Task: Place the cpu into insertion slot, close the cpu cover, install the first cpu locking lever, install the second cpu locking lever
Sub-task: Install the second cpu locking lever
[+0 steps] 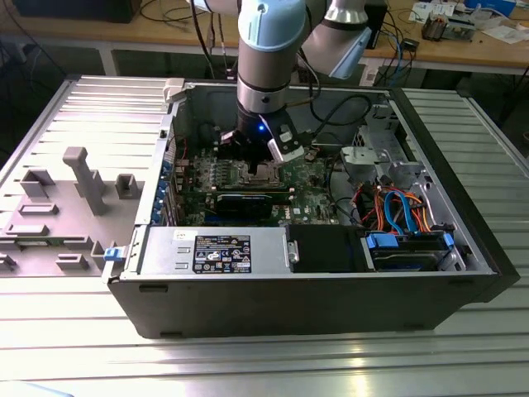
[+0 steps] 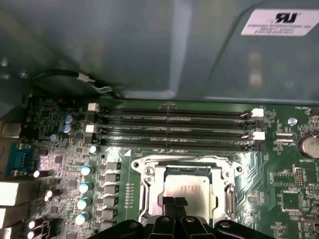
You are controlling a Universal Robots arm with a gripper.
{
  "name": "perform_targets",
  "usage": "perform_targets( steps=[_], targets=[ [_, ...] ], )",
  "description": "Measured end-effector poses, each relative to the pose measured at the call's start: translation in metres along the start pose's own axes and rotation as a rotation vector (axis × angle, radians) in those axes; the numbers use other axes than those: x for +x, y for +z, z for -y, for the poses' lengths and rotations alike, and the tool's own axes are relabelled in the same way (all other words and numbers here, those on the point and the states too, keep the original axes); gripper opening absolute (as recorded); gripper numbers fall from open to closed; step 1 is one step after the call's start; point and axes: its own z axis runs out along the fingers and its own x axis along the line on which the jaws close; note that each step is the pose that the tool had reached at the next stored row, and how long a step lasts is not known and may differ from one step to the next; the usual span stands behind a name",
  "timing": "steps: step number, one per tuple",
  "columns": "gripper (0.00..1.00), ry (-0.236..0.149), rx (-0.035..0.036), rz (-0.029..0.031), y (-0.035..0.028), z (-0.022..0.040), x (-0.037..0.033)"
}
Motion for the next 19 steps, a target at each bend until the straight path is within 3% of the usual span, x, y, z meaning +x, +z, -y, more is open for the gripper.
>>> perform_targets(
  steps=[3,8,10,11,14,15,16,18,19],
  targets=[
    [0.11,0.001,0.0037,-0.003,0.0011,-0.0074,-0.0053],
    [0.11,0.002,0.0232,-0.0068,0.0032,-0.0209,-0.0104],
    [0.11,0.003,0.045,-0.0086,0.0031,-0.0249,-0.0124],
    [0.11,0.003,0.061,-0.0102,0.003,-0.0257,-0.0136],
    [0.11,0.006,0.125,-0.0176,0.0038,-0.0309,-0.0162],
    [0.11,0.007,0.1553,-0.0197,0.0041,-0.0335,-0.0167],
    [0.11,0.008,0.1699,-0.0202,0.0037,-0.0339,-0.0168],
    [0.11,0.008,0.1913,-0.0212,-0.0012,-0.0346,-0.0167],
    [0.11,0.008,0.1924,-0.0212,-0.0045,-0.0352,-0.0166]
  ],
)
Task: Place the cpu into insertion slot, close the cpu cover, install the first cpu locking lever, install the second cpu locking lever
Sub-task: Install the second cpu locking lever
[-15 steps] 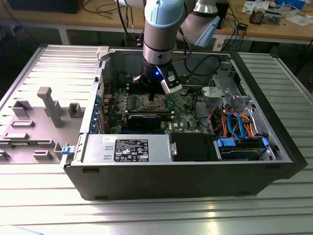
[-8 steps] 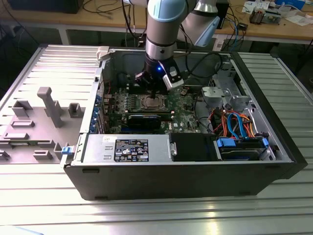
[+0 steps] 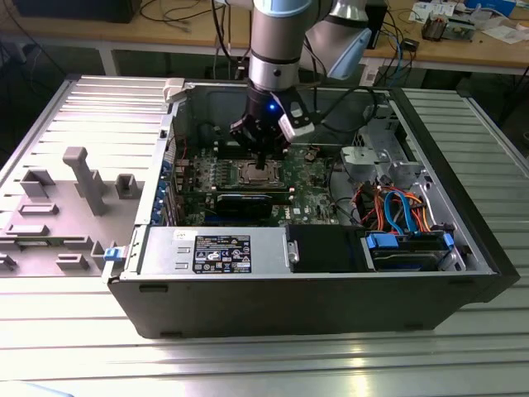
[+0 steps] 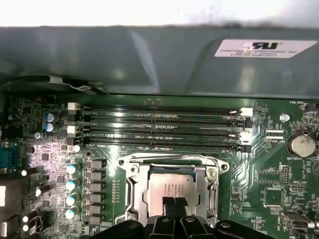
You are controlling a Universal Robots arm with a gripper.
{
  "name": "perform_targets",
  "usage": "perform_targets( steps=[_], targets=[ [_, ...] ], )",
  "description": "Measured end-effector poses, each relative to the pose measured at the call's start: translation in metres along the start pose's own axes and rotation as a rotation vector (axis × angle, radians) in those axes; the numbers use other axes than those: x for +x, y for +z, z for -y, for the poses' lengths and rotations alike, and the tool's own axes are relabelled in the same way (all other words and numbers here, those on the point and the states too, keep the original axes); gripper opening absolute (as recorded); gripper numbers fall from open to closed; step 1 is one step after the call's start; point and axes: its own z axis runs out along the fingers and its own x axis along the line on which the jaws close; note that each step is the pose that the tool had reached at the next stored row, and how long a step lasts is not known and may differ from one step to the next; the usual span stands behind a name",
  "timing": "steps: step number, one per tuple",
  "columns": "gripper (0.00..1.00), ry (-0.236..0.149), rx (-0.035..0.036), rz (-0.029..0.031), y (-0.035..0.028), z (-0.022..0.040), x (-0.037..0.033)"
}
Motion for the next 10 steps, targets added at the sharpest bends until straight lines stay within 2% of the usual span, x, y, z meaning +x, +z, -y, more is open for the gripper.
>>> perform_targets(
  steps=[6,10],
  targets=[
    [0.11,0.0,0.0006,0.0,-0.0153,0.0004,0.0007],
    [0.11,0.0,0.0005,0.0001,-0.0197,0.0005,0.0009]
  ],
)
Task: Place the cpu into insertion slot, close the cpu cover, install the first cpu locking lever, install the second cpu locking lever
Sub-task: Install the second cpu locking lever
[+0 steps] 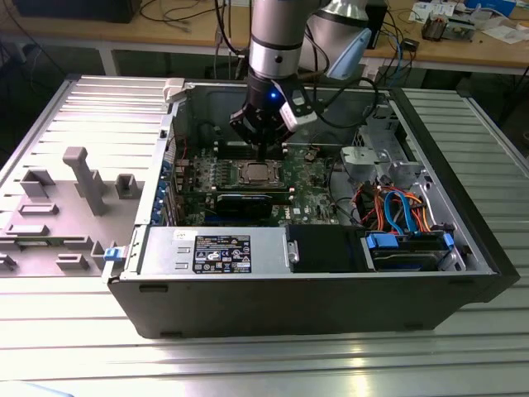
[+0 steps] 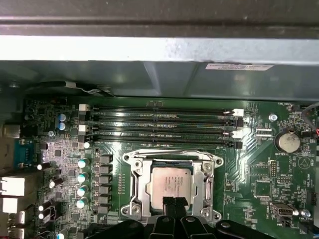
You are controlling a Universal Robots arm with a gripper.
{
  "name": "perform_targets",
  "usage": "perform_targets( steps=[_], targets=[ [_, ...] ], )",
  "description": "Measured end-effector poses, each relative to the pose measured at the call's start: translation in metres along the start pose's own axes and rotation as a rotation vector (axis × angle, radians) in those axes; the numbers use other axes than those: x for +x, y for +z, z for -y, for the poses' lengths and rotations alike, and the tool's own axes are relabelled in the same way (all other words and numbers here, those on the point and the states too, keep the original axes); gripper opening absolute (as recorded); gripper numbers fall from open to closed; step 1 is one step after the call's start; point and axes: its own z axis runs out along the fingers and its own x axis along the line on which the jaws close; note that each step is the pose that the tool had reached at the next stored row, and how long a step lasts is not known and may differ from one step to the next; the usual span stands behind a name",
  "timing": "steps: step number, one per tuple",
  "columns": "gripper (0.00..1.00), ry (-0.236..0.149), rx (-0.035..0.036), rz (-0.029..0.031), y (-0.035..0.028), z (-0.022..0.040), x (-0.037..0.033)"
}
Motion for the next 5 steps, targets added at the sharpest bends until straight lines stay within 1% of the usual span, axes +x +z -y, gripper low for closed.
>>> perform_targets(
  steps=[5],
  targets=[
    [0.11,0.0,0.0001,-0.0001,-0.0002,0.0,0.0]
  ],
)
